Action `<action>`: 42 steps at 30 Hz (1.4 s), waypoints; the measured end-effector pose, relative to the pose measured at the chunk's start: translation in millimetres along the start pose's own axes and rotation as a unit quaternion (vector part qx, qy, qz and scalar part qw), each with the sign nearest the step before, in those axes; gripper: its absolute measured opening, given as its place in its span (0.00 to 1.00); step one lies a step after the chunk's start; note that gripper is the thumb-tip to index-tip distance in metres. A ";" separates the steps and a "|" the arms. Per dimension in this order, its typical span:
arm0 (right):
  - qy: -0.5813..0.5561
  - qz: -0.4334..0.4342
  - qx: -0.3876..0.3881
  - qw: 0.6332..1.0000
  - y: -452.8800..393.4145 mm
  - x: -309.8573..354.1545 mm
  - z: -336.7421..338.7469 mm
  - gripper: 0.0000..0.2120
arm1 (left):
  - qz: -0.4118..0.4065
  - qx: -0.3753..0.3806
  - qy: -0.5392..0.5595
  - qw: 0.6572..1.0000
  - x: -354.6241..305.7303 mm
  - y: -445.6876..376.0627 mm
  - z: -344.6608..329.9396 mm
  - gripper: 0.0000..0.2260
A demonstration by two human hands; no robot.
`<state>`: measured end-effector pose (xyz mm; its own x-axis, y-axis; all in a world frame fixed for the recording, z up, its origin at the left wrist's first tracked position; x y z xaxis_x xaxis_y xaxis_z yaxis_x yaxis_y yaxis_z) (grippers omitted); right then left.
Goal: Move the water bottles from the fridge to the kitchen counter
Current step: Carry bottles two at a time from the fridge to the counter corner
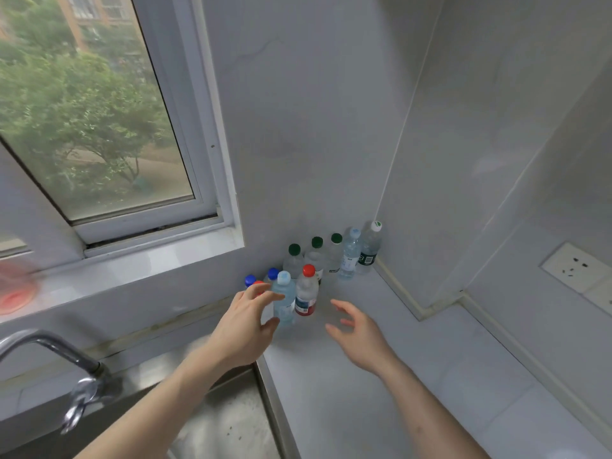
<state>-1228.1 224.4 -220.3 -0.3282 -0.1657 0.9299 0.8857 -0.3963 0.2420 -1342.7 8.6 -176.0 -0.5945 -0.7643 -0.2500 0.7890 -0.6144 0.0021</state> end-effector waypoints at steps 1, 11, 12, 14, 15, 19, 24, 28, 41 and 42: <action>-0.001 -0.001 -0.005 1.000 15.4 -1.1 4.2 0.25 | -0.007 -0.005 0.005 1.000 -2.8 12.8 2.4 0.19; 0.024 0.015 -0.028 0.999 139.9 -18.8 32.7 0.26 | -0.078 0.083 0.026 0.993 -78.5 85.7 -14.5 0.20; 0.021 0.019 -0.041 0.999 149.2 -19.6 40.2 0.26 | -0.092 0.090 0.026 0.991 -90.5 88.0 -15.0 0.20; 0.019 0.024 -0.060 0.998 164.2 -21.9 53.2 0.25 | -0.118 0.100 0.022 0.988 -114.3 90.4 -16.3 0.20; 0.018 0.025 -0.068 0.997 171.2 -22.8 59.3 0.25 | -0.130 0.101 0.019 0.986 -125.3 90.6 -16.5 0.20; 0.009 0.017 -0.114 0.993 214.8 -32.9 92.8 0.26 | -0.177 0.098 0.010 0.979 -172.8 97.4 -21.4 0.20; 0.002 -0.013 -0.190 0.982 299.9 -66.6 143.8 0.28 | -0.241 0.122 0.013 0.963 -251.9 123.0 -43.2 0.20; -0.038 -0.044 -0.261 0.964 388.1 -101.1 180.8 0.28 | -0.307 0.140 0.023 0.941 -328.9 168.5 -61.8 0.21; -0.128 -0.062 -0.464 0.874 635.0 -160.6 240.4 0.26 | -0.511 0.188 0.057 0.837 -528.2 317.2 -100.0 0.20; -0.138 -0.067 -0.488 0.859 658.1 -165.1 242.2 0.26 | -0.536 0.194 0.066 0.819 -545.5 332.0 -102.4 0.20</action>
<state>-511.5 209.7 -147.6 -0.1968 0.1073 0.9746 0.1045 -0.9860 0.1296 -740.6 241.6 -138.1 -0.8715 0.2664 -0.4117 -0.2982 -0.9544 0.0137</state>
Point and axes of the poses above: each hand's wrist, its own y-axis away from the middle knuckle, its own z-axis out of the back of the hand, x = y × z, the point moved 5 cm from there along -y, towards the middle knuckle, and after that the axes turned 15 degrees about -y, right-handed, at the moved point
